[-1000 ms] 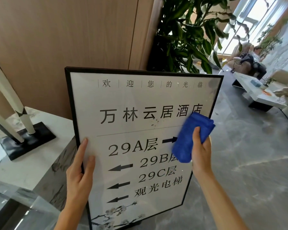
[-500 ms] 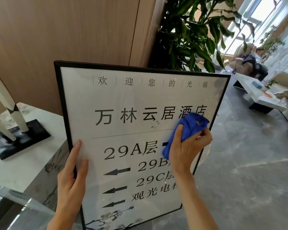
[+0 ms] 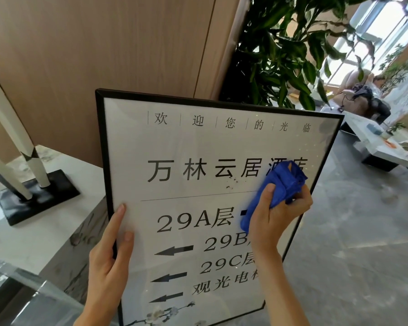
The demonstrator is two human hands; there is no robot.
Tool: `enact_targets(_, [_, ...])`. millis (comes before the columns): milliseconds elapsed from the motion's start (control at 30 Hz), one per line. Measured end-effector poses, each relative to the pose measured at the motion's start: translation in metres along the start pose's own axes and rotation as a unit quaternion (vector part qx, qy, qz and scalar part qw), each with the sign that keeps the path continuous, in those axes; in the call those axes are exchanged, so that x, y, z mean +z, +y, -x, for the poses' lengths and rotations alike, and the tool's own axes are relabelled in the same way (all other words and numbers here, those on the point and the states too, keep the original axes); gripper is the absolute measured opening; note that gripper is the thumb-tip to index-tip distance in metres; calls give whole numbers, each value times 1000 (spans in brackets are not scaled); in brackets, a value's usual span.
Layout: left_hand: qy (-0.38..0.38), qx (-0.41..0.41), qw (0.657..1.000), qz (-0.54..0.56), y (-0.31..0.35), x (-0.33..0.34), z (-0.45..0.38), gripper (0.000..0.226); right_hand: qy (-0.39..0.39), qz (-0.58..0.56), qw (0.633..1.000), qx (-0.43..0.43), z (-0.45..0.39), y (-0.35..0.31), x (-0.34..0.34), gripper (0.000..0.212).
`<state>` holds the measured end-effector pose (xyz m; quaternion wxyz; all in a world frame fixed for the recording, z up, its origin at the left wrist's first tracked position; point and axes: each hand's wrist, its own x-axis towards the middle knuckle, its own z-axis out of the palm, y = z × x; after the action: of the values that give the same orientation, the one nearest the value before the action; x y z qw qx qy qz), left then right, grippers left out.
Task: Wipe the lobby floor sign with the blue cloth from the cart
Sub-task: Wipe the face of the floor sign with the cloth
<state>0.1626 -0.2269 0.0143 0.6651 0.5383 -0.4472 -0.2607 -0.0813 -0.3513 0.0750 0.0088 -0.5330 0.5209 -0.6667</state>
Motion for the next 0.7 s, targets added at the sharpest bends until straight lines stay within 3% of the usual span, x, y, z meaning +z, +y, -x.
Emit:
enact_targets(233, [2, -13, 1000, 24, -2, -1, 2, 45, -8, 16, 997, -72, 13, -16, 19, 39])
enact_targets(600, [-10, -20, 999, 23, 2, -2, 1, 47, -31, 60, 981, -183, 33, -34, 51, 52])
enact_targets(700, [-19, -9, 1000, -8, 2, -4, 0, 55, -38, 46, 986, -155, 25, -27, 45, 37])
